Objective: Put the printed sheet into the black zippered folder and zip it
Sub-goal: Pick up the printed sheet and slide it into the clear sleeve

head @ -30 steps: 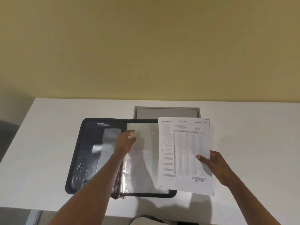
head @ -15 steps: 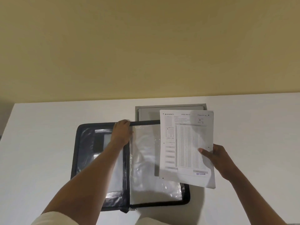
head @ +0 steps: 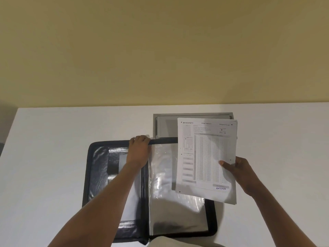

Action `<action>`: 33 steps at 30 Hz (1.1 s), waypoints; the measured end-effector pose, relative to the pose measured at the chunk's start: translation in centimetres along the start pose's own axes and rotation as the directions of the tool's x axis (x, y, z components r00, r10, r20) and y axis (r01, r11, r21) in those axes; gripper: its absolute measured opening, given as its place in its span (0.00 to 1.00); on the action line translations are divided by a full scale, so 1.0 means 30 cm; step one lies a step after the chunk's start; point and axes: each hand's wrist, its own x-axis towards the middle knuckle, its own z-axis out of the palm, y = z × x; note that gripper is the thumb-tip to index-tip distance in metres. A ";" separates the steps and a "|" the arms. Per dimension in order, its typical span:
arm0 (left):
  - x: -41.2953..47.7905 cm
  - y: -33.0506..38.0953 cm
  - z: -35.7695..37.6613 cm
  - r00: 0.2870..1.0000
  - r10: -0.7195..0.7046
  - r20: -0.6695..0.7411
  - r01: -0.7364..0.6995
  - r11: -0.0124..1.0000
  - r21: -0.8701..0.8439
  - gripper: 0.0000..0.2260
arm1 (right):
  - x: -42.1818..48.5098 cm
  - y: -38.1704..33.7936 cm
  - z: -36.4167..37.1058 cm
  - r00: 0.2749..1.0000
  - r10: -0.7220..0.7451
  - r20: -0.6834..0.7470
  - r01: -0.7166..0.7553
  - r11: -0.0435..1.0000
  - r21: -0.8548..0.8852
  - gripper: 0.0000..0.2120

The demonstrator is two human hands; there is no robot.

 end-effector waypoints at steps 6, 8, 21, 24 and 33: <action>-0.008 0.044 0.021 0.993 0.117 0.005 -0.117 0.993 0.027 0.11 | 0.005 -0.022 -0.005 0.999 -0.002 -0.035 0.003 0.999 0.042 0.08; -0.004 0.050 0.027 0.995 0.098 -0.001 -0.098 0.995 0.029 0.10 | 0.006 -0.031 -0.010 0.999 0.001 -0.053 0.001 0.999 0.054 0.07; 0.012 0.071 0.026 0.990 0.130 0.050 -0.130 0.991 -0.019 0.06 | 0.015 -0.101 -0.046 0.988 -0.033 -0.151 0.043 0.997 0.062 0.05; 0.006 0.065 0.032 0.988 0.142 0.059 -0.139 0.989 -0.053 0.08 | 0.026 -0.132 -0.044 0.985 -0.057 -0.160 0.064 0.997 0.039 0.05; 0.007 0.102 0.040 0.985 0.174 0.001 -0.172 0.976 -0.134 0.03 | 0.084 -0.244 -0.037 0.973 -0.138 -0.186 0.131 0.990 -0.053 0.05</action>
